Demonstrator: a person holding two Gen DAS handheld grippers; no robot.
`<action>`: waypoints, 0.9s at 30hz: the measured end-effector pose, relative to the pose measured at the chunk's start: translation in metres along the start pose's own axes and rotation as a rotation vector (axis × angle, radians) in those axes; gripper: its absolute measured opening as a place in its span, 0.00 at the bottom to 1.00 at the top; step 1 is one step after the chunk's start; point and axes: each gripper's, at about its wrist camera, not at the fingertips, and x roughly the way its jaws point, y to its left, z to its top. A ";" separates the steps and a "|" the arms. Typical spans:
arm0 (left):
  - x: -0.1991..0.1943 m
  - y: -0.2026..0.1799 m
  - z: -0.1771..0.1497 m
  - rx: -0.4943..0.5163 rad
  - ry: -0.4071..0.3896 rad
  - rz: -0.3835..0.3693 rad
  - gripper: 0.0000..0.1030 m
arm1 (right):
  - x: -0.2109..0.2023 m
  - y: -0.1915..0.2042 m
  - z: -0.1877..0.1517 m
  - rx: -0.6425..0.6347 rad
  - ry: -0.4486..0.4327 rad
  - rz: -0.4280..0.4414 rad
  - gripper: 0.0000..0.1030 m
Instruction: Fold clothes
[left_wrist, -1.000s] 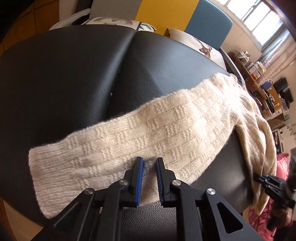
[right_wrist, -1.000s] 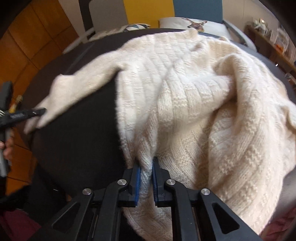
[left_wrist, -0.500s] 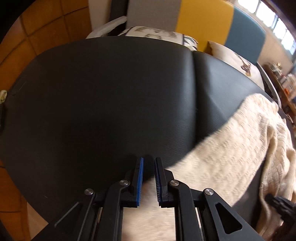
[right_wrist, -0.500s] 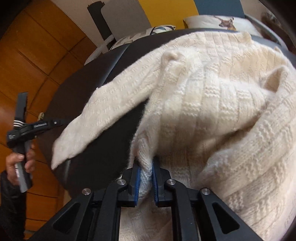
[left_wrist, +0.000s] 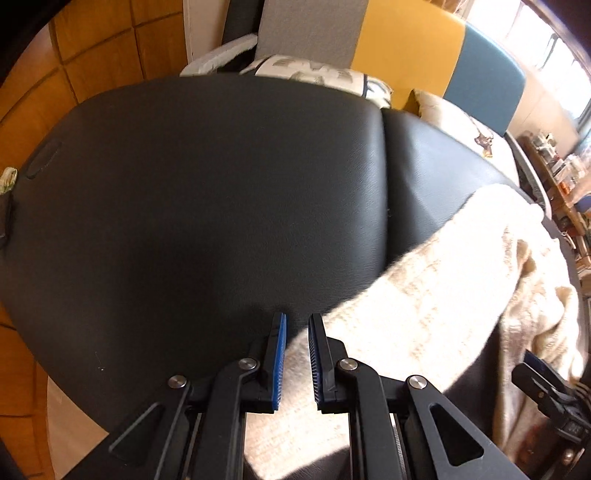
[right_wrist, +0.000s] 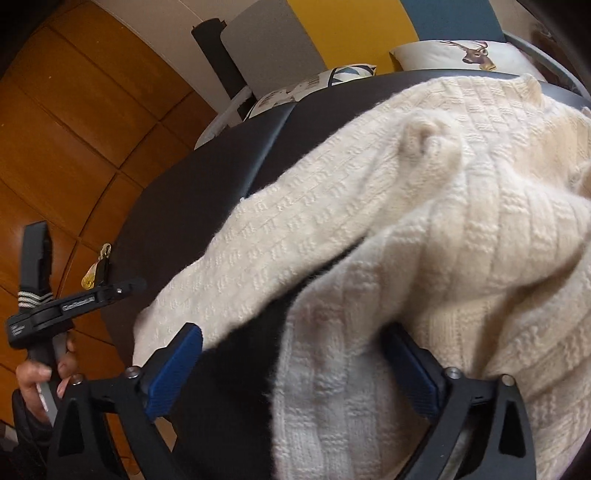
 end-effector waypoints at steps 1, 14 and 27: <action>-0.009 -0.003 -0.001 0.005 -0.019 -0.016 0.13 | 0.002 0.002 0.002 -0.006 0.011 -0.012 0.99; -0.016 -0.125 -0.024 0.164 0.028 -0.311 0.13 | -0.098 -0.017 -0.006 -0.109 -0.100 -0.145 0.61; 0.028 -0.176 -0.054 0.144 0.194 -0.427 0.13 | -0.170 -0.116 -0.029 0.019 -0.087 -0.486 0.11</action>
